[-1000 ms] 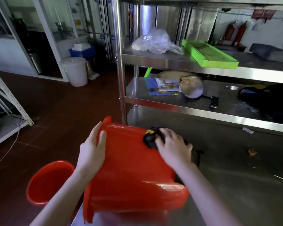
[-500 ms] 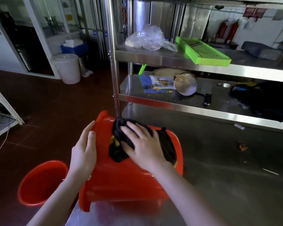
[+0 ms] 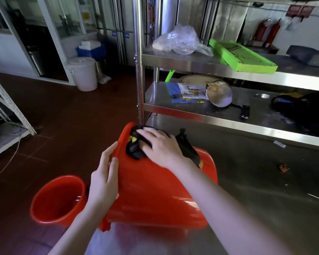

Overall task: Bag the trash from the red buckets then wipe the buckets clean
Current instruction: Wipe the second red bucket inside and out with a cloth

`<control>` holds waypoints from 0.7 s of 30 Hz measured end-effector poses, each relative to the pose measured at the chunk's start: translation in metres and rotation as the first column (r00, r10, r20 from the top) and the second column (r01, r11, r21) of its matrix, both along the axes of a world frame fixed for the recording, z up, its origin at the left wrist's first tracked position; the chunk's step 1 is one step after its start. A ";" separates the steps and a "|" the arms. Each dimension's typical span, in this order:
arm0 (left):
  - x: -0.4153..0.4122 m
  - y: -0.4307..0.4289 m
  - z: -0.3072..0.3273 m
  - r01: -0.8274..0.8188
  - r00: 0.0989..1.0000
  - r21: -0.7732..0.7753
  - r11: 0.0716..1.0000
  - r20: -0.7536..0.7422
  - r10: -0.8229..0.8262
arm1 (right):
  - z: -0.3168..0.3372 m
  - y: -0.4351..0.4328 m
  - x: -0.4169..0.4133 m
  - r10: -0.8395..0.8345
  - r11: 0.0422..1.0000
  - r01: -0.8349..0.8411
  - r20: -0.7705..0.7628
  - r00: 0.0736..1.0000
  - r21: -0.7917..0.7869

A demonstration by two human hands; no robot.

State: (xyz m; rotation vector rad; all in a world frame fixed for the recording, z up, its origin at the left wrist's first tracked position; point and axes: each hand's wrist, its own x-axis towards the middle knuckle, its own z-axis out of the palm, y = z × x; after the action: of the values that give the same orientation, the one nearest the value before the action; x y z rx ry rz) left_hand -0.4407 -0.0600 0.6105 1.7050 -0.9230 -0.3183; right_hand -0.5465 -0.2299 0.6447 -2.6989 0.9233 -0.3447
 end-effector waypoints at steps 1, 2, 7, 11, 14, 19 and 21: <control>0.002 -0.004 0.002 0.002 1.000 0.001 1.000 0.007 -0.002 | -0.003 0.010 -0.005 0.049 0.995 -0.047 0.023 0.999 -0.093; 0.004 -0.008 0.003 0.000 1.000 0.005 1.000 0.016 0.000 | -0.008 0.020 -0.014 0.104 0.979 -0.096 0.034 0.994 -0.180; 0.017 -0.033 0.019 0.070 0.990 0.096 0.993 -0.129 -0.057 | -0.045 0.045 -0.087 0.172 0.909 -0.173 -0.036 0.984 -0.379; 0.031 -0.049 0.039 0.160 0.970 0.255 0.954 -0.221 -0.103 | -0.057 0.044 -0.138 0.060 0.918 -0.055 0.000 0.998 -0.393; 0.035 -0.058 0.055 0.083 0.990 0.222 0.972 -0.127 -0.056 | -0.074 0.040 -0.169 0.048 0.947 -0.023 0.072 0.996 -0.319; 0.051 -0.056 0.075 -0.025 0.953 0.245 0.969 0.298 -0.051 | -0.098 0.029 -0.182 -0.010 0.997 0.006 -0.055 0.998 -0.079; 0.054 -0.049 0.075 -0.039 0.874 0.245 0.969 0.479 -0.086 | -0.092 0.026 -0.169 -0.015 1.000 0.014 -0.045 0.999 -0.019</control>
State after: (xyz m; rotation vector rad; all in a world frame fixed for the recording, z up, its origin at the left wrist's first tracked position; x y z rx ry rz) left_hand -0.3866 -0.1089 0.6851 2.0550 -1.3162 -0.0096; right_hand -0.7155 -0.2041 0.5527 -2.7292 0.9574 -0.2982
